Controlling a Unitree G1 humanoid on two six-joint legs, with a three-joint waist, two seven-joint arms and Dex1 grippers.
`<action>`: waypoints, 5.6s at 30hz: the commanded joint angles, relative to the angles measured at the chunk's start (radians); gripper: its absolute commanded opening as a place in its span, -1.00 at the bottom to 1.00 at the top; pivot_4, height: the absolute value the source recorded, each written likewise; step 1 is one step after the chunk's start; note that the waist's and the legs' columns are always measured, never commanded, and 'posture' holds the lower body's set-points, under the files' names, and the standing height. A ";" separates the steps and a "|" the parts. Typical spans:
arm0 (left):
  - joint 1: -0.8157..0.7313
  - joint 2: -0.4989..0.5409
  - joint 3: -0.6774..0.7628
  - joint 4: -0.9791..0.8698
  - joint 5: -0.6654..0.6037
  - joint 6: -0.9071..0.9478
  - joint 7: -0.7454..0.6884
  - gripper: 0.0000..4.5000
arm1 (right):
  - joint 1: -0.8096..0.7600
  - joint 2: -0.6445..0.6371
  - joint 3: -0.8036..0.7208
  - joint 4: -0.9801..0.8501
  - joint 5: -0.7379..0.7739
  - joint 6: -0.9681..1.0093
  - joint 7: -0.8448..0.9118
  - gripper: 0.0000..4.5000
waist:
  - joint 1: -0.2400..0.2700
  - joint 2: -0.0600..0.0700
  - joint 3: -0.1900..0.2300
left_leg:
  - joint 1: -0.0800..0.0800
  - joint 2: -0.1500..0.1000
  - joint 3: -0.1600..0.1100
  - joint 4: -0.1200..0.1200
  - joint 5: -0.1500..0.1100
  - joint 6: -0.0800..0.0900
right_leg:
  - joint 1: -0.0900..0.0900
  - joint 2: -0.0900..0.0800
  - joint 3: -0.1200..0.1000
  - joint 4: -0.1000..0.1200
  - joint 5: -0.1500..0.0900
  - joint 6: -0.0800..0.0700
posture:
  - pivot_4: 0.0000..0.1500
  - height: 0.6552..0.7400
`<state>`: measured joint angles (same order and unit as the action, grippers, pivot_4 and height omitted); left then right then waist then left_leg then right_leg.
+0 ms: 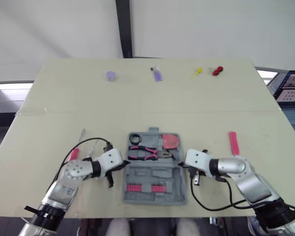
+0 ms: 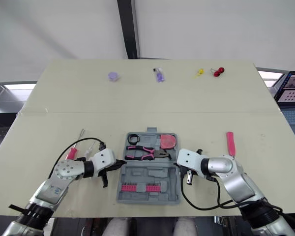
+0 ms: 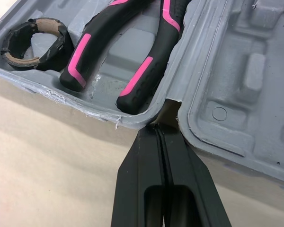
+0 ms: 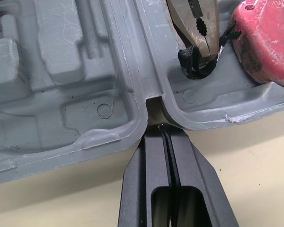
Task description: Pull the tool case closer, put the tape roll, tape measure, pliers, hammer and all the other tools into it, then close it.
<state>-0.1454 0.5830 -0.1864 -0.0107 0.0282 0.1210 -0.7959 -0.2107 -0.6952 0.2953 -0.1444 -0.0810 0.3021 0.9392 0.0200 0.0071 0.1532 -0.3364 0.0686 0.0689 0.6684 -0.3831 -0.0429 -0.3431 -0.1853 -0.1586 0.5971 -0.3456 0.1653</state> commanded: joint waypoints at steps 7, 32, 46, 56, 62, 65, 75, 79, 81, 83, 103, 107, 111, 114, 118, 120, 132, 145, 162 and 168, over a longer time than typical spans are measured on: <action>0.027 0.005 0.003 -0.018 -0.009 -0.008 -0.006 -1.00 | 0.005 -0.001 -0.002 0.003 0.007 -0.020 0.005 -0.98 | 0.000 0.000 0.000 | 0.000 0.000 0.000 0.000 0.000 0.000 | 0.000 0.000 0.000 0.000 0.000 0.000 | 1.00 1.00; 0.047 0.013 -0.004 -0.066 -0.032 0.039 -0.037 -1.00 | -0.003 0.016 0.009 0.010 0.003 -0.023 0.000 -0.98 | -0.002 0.000 0.000 | 0.000 0.000 0.000 0.000 0.000 0.000 | 0.000 0.000 0.000 0.000 0.000 0.000 | 1.00 1.00; 0.020 0.010 0.006 -0.037 -0.008 0.015 -0.001 -1.00 | -0.007 0.019 0.016 0.013 0.001 -0.027 0.003 -0.98 | -0.003 0.000 0.000 | 0.000 0.000 0.000 0.000 0.000 0.000 | 0.000 0.000 0.000 0.001 0.000 0.000 | 1.00 1.00; 0.011 0.010 -0.001 -0.022 -0.007 0.006 -0.004 -1.00 | -0.004 0.020 0.016 0.011 0.002 -0.022 0.001 -0.98 | -0.003 0.000 0.000 | 0.000 0.000 0.000 0.000 0.000 0.000 | 0.000 0.000 0.000 0.001 0.000 0.000 | 1.00 1.00; 0.009 0.009 -0.003 -0.014 -0.007 0.000 -0.004 -1.00 | -0.002 0.021 0.016 0.010 0.002 -0.021 0.000 -0.98 | -0.003 -0.001 -0.001 | 0.001 0.000 0.000 0.000 0.000 0.000 | 0.000 0.000 0.000 0.001 0.000 0.000 | 1.00 1.00; 0.011 0.009 -0.006 -0.015 -0.007 0.003 -0.007 -1.00 | -0.001 0.021 0.016 0.010 0.002 -0.022 -0.001 -0.98 | -0.003 -0.001 -0.001 | 0.001 0.000 0.000 0.000 0.000 0.000 | 0.000 0.000 0.000 0.001 0.000 0.000 | 1.00 1.00; 0.041 0.037 0.013 -0.028 -0.005 0.008 -0.007 -1.00 | 0.008 -0.001 0.002 0.033 -0.001 -0.034 0.002 -0.98 | -0.003 -0.001 -0.001 | 0.001 0.000 0.000 0.000 0.000 0.000 | 0.000 0.000 0.000 0.001 0.000 0.000 | 1.00 1.00; 0.048 0.056 0.026 -0.012 -0.006 -0.001 -0.007 -1.00 | 0.008 -0.008 -0.006 0.044 0.001 -0.041 0.002 -0.98 | -0.006 -0.001 -0.001 | 0.001 0.000 0.000 0.000 0.000 0.000 | 0.000 0.000 0.000 0.001 0.000 0.000 | 1.00 1.00; 0.050 0.063 0.035 -0.003 -0.011 -0.005 -0.007 -1.00 | 0.010 -0.013 -0.011 0.050 0.003 -0.044 0.002 -0.98 | -0.007 -0.001 -0.001 | 0.001 0.000 0.000 0.000 0.000 0.000 | 0.000 0.000 0.000 0.001 0.000 0.000 | 1.00 1.00; 0.053 0.073 0.042 0.006 -0.015 -0.011 -0.007 -1.00 | 0.014 -0.022 -0.017 0.054 0.005 -0.048 0.003 -0.98 | -0.007 -0.001 -0.001 | 0.001 0.000 0.000 0.000 0.000 0.000 | 0.000 0.000 0.000 0.001 0.000 0.000 | 1.00 1.00; 0.089 0.058 0.259 -0.105 -0.304 0.097 -0.032 -0.62 | 0.122 -0.051 -0.361 -0.059 0.363 0.097 0.017 -1.00 | 0.001 -0.001 -0.001 | 0.000 0.000 0.000 0.000 0.000 0.000 | -0.001 0.000 0.000 0.001 0.000 0.000 | 1.00 1.00; 0.138 0.084 0.513 -0.141 -0.437 0.211 0.039 0.25 | 0.173 -0.080 -0.635 0.030 0.476 0.132 -0.014 -0.20 | 0.003 -0.001 0.000 | 0.000 0.000 -0.001 0.001 0.000 0.000 | 0.000 0.000 0.000 0.001 0.000 0.000 | 1.00 1.00; 0.202 0.087 0.723 -0.051 -0.439 0.219 0.147 1.00 | 0.176 -0.084 -0.837 0.210 0.522 0.108 -0.071 0.77 | 0.001 -0.001 0.000 | 0.001 0.000 -0.001 -0.001 0.000 0.000 | 0.001 0.000 0.000 0.000 0.000 0.000 | 1.00 1.00; 0.211 0.081 0.809 0.029 -0.415 0.202 0.237 1.00 | 0.174 -0.063 -0.891 0.286 0.514 0.061 -0.120 0.98 | -0.002 -0.001 0.000 | 0.001 0.000 0.000 -0.002 0.000 0.000 | 0.000 0.000 0.000 0.000 0.000 0.000 | 1.00 1.00; 0.212 0.054 0.883 0.096 -0.387 0.175 0.371 1.00 | 0.165 -0.013 -0.934 0.395 0.486 -0.047 -0.218 0.98 | -0.009 -0.002 -0.001 | 0.001 0.000 0.000 -0.002 0.000 0.000 | 0.000 0.000 0.000 0.000 0.000 0.000 | 1.00 1.00; 0.205 0.036 0.914 0.118 -0.383 0.202 0.455 1.00 | 0.163 0.006 -0.951 0.439 0.473 -0.099 -0.266 0.98 | -0.008 -0.002 -0.001 | 0.001 0.000 0.000 -0.002 0.000 0.000 | 0.000 0.000 0.000 0.000 0.000 0.000 | 1.00 1.00; 0.214 0.010 0.936 0.193 -0.341 0.156 0.598 1.00 | 0.139 0.016 -0.977 0.666 0.461 -0.308 -0.371 0.98 | -0.031 -0.002 -0.001 | 0.001 0.000 0.000 -0.003 0.000 0.000 | 0.000 0.000 0.000 0.000 0.000 0.000 | 1.00 1.00; 0.339 -0.146 0.765 -0.184 -0.441 0.046 0.393 1.00 | 0.126 0.016 -0.721 0.097 0.619 -0.026 -0.229 0.98 | -0.038 -0.001 -0.001 | 0.001 0.000 0.000 -0.003 0.000 0.000 | 0.000 0.000 0.001 0.000 0.000 0.000 | 1.00 1.00; 0.417 -0.181 0.517 -0.320 -0.298 0.150 0.454 0.61 | -0.249 0.035 -0.228 -0.259 0.684 0.278 -0.077 1.00 | -0.021 -0.003 -0.001 | 0.000 0.000 -0.003 -0.001 0.000 0.000 | 0.001 0.000 0.000 -0.001 0.000 0.000 | 1.00 1.00; 0.401 -0.177 0.478 -0.314 -0.270 0.209 0.466 0.19 | -0.273 0.035 -0.184 -0.285 0.661 0.282 -0.050 1.00 | -0.021 -0.003 -0.001 | 0.000 0.000 -0.003 -0.001 0.000 0.000 | 0.000 0.000 0.000 -0.001 0.000 0.000 | 1.00 1.00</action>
<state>0.2622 0.4037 0.2905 -0.3105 -0.2571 0.3293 -0.3419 -0.4691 -0.6570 0.1139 -0.3900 0.5789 0.5893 0.8698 -0.0009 0.0038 0.1518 -0.3367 0.0686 0.0662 0.6672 -0.3833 -0.0427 -0.3428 -0.1854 -0.1587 0.5965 -0.3455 0.1651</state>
